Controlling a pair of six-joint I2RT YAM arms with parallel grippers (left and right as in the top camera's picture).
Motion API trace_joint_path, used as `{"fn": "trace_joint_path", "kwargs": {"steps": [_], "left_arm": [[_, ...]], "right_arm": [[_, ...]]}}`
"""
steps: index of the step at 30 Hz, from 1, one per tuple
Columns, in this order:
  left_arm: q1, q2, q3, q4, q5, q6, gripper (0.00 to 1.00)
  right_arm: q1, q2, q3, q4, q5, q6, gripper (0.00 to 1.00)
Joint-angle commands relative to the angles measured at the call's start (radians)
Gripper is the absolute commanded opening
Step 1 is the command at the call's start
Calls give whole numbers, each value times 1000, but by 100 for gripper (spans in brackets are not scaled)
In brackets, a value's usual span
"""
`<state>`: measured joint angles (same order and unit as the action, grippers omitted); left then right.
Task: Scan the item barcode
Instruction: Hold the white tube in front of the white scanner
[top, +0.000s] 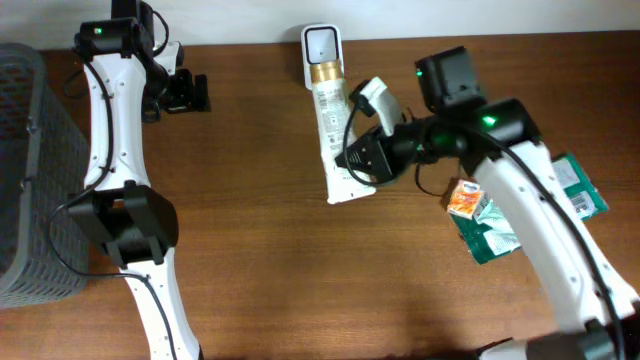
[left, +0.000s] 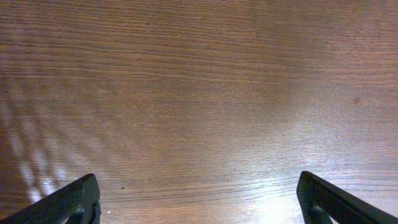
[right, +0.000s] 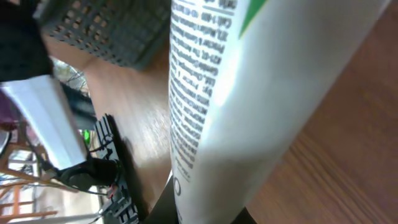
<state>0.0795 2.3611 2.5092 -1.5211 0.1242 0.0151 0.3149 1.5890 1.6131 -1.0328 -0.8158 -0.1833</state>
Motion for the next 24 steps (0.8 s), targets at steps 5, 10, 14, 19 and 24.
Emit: {"fn": "trace_joint_path", "kwargs": {"steps": [5, 10, 14, 19, 24], "left_arm": [[2, -20, -5, 2, 11, -3, 99], [2, -20, -5, 2, 11, -3, 99], [2, -20, -5, 2, 11, -3, 99], [2, -20, -5, 2, 11, -3, 99], [2, -20, -5, 2, 11, -3, 99]], "right_arm": [[6, -47, 17, 119, 0, 74, 4], [6, 80, 256, 158, 27, 121, 4], [6, 246, 490, 87, 47, 110, 4], [70, 417, 517, 175, 844, -21, 4], [87, 633, 517, 424, 1189, -216, 4]]}}
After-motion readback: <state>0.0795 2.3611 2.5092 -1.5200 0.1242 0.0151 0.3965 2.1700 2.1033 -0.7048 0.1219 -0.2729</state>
